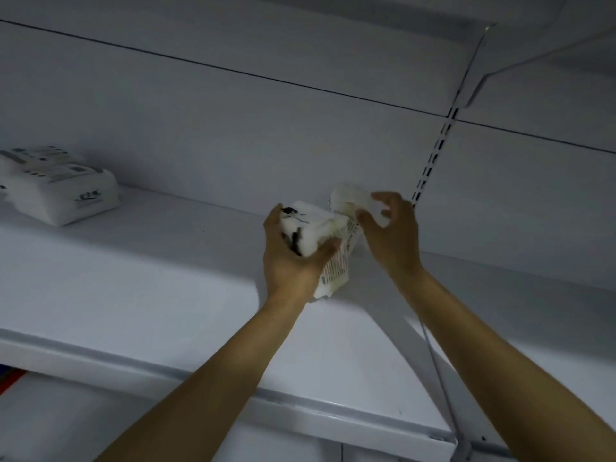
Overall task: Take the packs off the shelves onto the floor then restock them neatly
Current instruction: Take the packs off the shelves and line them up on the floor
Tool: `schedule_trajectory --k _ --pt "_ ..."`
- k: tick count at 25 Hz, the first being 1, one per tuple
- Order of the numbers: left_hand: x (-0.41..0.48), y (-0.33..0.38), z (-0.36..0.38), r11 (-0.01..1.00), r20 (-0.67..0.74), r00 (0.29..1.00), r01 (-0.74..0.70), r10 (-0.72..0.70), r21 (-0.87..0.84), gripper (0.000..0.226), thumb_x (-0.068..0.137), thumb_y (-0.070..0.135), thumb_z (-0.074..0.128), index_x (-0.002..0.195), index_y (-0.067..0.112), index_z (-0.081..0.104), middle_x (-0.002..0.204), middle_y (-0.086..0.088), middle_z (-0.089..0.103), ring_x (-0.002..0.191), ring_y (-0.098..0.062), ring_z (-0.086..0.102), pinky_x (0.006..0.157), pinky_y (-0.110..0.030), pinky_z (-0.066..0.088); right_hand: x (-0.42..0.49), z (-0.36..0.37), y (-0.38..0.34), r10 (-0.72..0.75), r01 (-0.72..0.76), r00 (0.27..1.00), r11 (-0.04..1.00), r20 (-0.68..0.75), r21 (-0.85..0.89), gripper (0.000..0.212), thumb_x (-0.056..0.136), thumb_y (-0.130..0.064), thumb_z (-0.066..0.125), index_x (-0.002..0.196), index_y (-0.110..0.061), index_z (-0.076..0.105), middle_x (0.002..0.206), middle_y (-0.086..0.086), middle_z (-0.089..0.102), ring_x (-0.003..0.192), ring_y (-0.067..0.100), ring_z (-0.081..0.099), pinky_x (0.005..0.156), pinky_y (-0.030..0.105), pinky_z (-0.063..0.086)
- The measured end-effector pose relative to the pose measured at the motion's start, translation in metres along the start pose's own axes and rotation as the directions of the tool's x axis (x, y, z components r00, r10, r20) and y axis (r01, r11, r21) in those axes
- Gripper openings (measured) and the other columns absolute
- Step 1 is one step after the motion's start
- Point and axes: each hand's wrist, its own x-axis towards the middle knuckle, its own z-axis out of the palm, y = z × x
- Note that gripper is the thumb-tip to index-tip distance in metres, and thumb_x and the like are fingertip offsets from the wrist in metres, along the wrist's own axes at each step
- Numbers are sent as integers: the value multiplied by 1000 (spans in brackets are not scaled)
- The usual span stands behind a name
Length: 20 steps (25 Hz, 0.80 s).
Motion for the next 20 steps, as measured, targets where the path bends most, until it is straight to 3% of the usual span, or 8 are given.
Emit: schedule_trajectory --k 1,3,5,8,11,15,18,20 --pt "0 -6 1 995 65 998 -32 26 96 104 66 31 87 146 34 21 141 10 48 122 -5 52 103 -31 46 19 7 3 -45 46 999 996 21 -70 49 85 -38 66 129 -23 51 133 5 45 119 21 49 91 29 43" --pt "1 -18 4 981 161 987 -52 21 188 120 56 50 85 146 46 7 149 15 37 131 -3 44 108 -35 42 46 24 3 21 21 982 975 187 -220 72 78 -64 63 138 -29 44 145 9 35 128 28 42 100 40 42" --pt "4 -25 4 984 169 985 -6 -25 179 128 47 57 85 144 53 1 149 17 38 129 -3 47 105 -40 45 57 42 9 100 14 936 947 336 -320 86 68 -79 60 134 -26 47 142 12 38 119 33 52 95 42 44" --pt "14 -34 4 989 143 989 22 -44 148 107 48 54 87 137 45 29 132 15 55 116 -8 59 94 -42 52 50 46 20 92 16 945 946 314 -325 59 83 -50 65 131 -21 46 138 10 34 107 35 58 84 37 44" --pt "19 -31 1 996 109 993 37 -45 77 73 52 51 88 115 39 53 115 2 65 102 -15 67 83 -45 57 42 26 36 113 -53 967 965 227 -258 51 83 -40 67 127 -20 50 131 11 45 103 30 60 76 32 46" --pt "16 -19 -6 992 102 987 126 -124 -15 68 59 37 90 115 27 54 104 2 72 93 -16 71 76 -46 59 14 -15 46 64 -55 965 998 255 -42 39 79 -29 73 115 -19 60 109 6 61 90 22 65 70 42 58" --pt "0 -5 -3 983 152 972 181 -179 1 88 46 42 94 118 22 49 106 -3 71 94 -23 71 77 -53 58 -8 -47 35 -79 107 927 993 366 -56 36 80 -23 74 114 -15 63 95 -4 58 85 14 60 65 26 49" --pt "-20 7 1 978 168 963 206 -209 38 75 55 30 93 114 21 47 109 -8 69 92 -23 71 76 -51 58 -15 -64 23 -95 130 885 990 455 -46 43 77 -28 77 116 -18 62 100 -5 62 84 11 58 62 22 46"
